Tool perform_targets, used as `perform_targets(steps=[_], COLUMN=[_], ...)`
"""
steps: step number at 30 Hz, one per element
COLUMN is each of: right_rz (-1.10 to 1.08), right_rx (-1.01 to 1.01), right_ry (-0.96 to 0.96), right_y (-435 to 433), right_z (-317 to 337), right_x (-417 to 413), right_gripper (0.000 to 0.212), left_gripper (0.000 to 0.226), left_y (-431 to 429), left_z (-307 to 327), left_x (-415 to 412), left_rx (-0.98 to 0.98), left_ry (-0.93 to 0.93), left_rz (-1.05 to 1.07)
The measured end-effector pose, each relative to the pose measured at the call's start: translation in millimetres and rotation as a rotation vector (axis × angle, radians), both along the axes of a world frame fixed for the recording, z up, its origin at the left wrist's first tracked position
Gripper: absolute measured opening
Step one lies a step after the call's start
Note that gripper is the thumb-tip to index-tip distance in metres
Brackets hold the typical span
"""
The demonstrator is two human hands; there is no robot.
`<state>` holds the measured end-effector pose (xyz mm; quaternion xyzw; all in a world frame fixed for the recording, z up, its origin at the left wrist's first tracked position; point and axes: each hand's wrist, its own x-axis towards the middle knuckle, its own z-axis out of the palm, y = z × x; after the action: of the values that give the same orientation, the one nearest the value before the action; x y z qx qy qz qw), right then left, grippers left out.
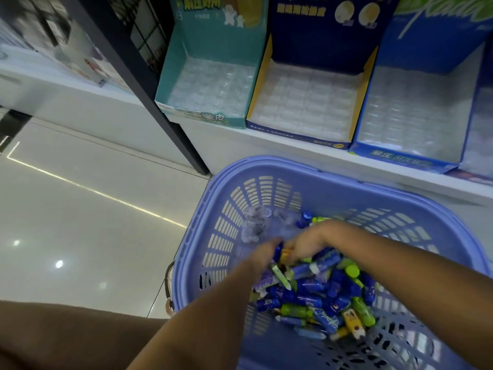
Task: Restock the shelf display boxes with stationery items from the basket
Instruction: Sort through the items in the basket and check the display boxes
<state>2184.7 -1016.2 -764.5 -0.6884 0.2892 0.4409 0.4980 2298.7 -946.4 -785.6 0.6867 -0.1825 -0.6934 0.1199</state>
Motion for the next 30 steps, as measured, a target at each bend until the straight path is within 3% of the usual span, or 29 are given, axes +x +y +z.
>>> perform_targets(steps=[2,4,7,9,11,14,18,23,30], right_rz=[0.036,0.228,0.387,0.294,0.121,-0.001,0.116,0.003,0.023], right_rx=[-0.062,-0.198,-0.295,-0.436,-0.713,-0.886,-1.066,-1.104,-0.986], right_ry=[0.030,0.089,0.143,0.108,-0.050,-0.242,-0.180,-0.028,0.021], right_y=[16,41,64,55,34,5,5,20,29], right_z=[20,37,51,54,43,5,-37,-59,-59], right_x=[-36,-69,-84,-68,-47,-18,1,-25,-29], right_gripper=[0.050,0.063,0.055,0.037,0.027,0.051,0.042,0.036,0.041], left_gripper=[0.037,0.042,0.051,0.050,0.046,0.044,0.058,0.092,0.052], left_y=[11,27,41,41,38,37,40,47,46], left_z=[-4,-10,-15,-14,-15,-16,-17,-28,-45], left_x=[-20,-32,-34,-34,-34,-33,-33,-26,-11], left_rx=[-0.089,-0.213,-0.347,-0.332,-0.263,-0.178,-0.140,-0.093,-0.177], left_ry=[-0.004,-0.126,-0.317,-0.313,-0.268,-0.258,-0.417,-0.624,-0.658], left_rz=[-0.241,-0.459,-0.676,-0.674,-0.580,-0.403,-0.598,-0.561,-0.518])
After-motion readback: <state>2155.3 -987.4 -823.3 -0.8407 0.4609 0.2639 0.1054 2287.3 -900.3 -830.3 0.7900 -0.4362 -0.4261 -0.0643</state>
